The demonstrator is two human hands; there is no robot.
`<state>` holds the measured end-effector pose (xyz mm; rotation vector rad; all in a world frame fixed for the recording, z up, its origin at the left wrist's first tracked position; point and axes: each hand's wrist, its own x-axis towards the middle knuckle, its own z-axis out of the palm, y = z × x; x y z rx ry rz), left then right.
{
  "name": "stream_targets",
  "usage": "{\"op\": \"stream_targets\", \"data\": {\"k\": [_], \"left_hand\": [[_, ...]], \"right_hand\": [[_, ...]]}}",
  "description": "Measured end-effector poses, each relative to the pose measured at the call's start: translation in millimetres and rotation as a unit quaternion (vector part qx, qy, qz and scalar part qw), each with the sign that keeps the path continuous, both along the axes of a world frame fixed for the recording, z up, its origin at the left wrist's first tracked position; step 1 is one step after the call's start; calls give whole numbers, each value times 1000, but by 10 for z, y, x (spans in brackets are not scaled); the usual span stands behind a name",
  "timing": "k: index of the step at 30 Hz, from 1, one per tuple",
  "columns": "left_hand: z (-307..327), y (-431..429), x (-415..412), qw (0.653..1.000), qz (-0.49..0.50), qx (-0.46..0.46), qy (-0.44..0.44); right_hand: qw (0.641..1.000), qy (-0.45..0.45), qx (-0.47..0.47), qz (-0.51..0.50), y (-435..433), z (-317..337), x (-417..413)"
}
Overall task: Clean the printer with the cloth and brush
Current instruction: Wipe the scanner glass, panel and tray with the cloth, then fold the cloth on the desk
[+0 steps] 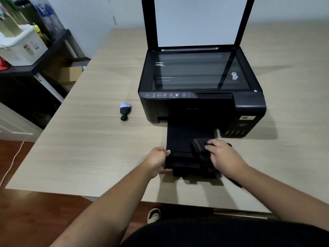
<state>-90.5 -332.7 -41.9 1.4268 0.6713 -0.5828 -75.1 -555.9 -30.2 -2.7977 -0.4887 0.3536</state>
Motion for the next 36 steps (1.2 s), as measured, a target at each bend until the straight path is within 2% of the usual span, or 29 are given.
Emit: {"op": "stream_targets", "data": {"k": [3, 5, 7, 10, 12, 15, 18, 21, 24, 27, 29, 32, 34, 36], "left_hand": [[12, -6, -3, 1000, 2, 5, 2], [23, -12, -2, 1000, 4, 7, 5], [21, -19, 3, 1000, 0, 8, 8], [59, -36, -11, 1000, -2, 22, 5], [89, -51, -18, 1000, 0, 30, 2], [135, -81, -37, 999, 0, 45, 3], [141, -94, -42, 998, 1, 59, 2], [178, -121, -48, 996, -7, 87, -4], [206, -125, -41, 986, -17, 163, -32], [306, -72, -7, 970, 49, 217, -97], [521, -17, -9, 968, 99, 173, -155], [881, 167, -58, 977, 86, -32, -192], [1062, 308, -146, 968, 52, -144, -200], [1139, 392, -214, 968, 8, -119, -219]], "right_hand": [[998, 50, -35, 24, -261, 154, -222], [993, 116, -30, -16, -414, 304, -246], [994, 90, 5, -69, -481, 358, -94], [990, -16, 93, -106, -268, 299, 155], [991, 0, 92, -92, -84, 194, 259], [999, 20, 11, -35, -82, 86, 203], [998, 52, 3, -19, -256, 205, -26], [992, 124, -12, -7, -352, 436, -35], [995, 94, 19, 1, -244, 811, 158], [995, 53, 82, 33, 13, 1248, 310], [991, 28, 122, 54, 200, 1462, 390], [979, 23, 188, 77, 506, 1627, 496], [964, 64, 239, 94, 726, 1651, 515], [941, 135, 290, 110, 951, 1633, 516]]}}
